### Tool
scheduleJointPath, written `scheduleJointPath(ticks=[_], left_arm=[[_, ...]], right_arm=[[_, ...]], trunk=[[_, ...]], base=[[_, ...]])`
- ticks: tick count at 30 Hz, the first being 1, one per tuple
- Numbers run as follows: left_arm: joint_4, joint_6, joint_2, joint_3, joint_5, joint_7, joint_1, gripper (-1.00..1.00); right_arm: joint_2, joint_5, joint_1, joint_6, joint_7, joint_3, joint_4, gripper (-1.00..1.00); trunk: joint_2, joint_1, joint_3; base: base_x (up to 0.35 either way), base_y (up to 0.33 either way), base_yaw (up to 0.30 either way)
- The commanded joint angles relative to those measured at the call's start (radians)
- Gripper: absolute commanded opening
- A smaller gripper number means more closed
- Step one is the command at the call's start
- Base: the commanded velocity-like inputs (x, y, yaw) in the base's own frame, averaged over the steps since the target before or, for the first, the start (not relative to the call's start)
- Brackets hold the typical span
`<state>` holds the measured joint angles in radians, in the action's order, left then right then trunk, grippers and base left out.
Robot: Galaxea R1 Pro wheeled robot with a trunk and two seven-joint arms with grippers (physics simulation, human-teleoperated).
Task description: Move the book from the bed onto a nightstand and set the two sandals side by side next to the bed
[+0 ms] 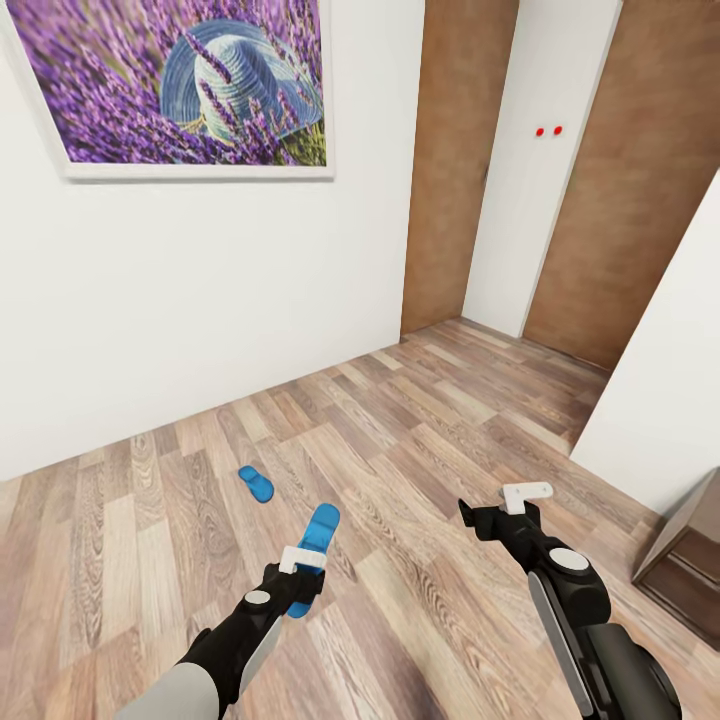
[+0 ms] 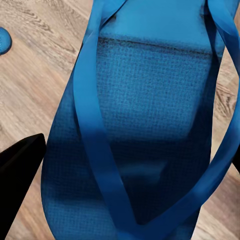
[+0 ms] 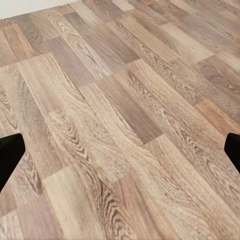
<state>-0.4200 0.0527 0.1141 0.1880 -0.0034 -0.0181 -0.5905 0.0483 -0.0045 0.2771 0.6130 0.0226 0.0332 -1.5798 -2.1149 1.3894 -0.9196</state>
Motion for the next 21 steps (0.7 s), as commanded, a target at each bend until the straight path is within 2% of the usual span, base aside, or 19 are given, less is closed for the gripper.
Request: scheduleJointPath(ticks=[1,21], left_arm=[[-0.002,0.006,-0.001,0.005,-0.003,-0.011,0.0,-1.0],[-0.002,0.005,-0.001,0.005,-0.003,-0.011,0.0,-1.0]], right_arm=[[0.001,0.0,0.001,0.005,0.002,0.001,-0.001,1.0],[0.002,0.0,0.001,0.007,0.0,0.001,0.0,1.0]], trunk=[[0.007,-0.004,0.002],[0.147,-0.081,0.065]], base=[[0.0,0.0,0.0],[0.0,0.0,0.0]])
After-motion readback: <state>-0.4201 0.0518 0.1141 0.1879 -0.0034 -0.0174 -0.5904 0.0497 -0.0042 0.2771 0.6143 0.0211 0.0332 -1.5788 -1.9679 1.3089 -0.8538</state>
